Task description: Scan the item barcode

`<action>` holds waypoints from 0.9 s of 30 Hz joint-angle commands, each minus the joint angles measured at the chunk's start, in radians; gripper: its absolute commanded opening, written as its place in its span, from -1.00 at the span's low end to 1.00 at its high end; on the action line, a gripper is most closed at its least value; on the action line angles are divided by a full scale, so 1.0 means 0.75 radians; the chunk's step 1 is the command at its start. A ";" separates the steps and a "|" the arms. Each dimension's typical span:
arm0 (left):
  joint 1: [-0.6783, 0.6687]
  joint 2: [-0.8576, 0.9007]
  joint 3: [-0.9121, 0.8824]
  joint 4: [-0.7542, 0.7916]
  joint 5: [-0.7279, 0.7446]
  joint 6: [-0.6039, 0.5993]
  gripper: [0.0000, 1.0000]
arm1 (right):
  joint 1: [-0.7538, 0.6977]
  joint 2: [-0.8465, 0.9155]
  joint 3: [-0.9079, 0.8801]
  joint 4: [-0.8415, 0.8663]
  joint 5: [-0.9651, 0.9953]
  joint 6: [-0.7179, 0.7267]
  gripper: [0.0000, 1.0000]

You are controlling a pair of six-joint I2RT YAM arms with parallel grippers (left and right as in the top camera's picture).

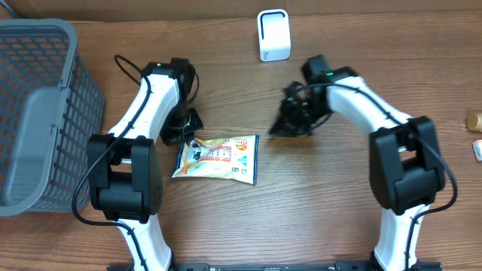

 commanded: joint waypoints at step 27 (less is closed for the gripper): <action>0.009 -0.019 -0.064 0.109 -0.076 -0.013 -0.92 | 0.271 0.228 0.018 -0.037 0.587 0.419 -0.93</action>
